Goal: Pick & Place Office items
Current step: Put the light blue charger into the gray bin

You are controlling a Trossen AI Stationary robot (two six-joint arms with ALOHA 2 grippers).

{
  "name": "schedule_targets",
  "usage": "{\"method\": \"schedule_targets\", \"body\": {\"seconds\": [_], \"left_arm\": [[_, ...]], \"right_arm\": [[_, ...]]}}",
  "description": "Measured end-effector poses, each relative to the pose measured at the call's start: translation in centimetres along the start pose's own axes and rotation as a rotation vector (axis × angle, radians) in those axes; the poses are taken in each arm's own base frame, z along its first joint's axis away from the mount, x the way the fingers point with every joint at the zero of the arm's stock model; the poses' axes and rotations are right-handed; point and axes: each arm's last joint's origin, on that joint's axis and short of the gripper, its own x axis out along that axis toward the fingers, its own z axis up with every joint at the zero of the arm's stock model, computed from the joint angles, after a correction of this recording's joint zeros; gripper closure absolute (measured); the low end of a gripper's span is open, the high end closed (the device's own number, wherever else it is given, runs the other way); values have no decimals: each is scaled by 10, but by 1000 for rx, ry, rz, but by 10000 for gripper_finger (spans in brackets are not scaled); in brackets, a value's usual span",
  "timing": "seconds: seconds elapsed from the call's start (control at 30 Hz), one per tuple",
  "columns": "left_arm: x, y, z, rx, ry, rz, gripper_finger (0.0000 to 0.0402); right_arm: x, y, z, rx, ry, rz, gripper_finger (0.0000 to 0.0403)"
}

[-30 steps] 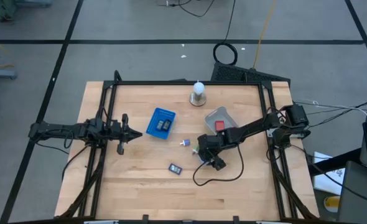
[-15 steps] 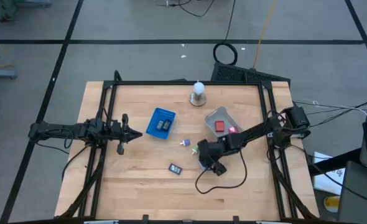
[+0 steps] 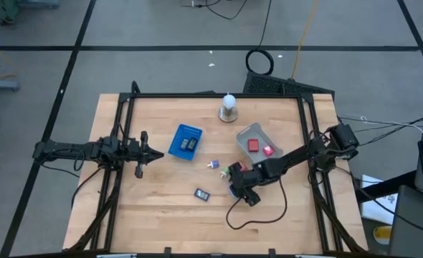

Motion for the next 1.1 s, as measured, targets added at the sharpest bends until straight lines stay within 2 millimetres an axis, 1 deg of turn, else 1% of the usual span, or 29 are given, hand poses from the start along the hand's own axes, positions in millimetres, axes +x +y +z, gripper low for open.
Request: {"method": "schedule_targets", "body": {"seconds": [0.47,0.57,0.73,0.8,0.97,1.1], "left_arm": [[0,0,0,0,0,0,380],[0,0,0,0,0,0,380],[0,0,0,0,0,0,380],[0,0,0,0,0,0,380],[0,0,0,0,0,1,380],[0,0,0,-1,0,1,380]], "right_arm": [[0,0,1,21,-6,-18,57],[0,0,1,22,-6,-19,76],[1,-1,1,44,-5,-29,122],[1,-1,1,44,-4,-30,132],[0,-1,2,38,-18,-33,131],[-6,0,4,32,-33,-24,109]]}}
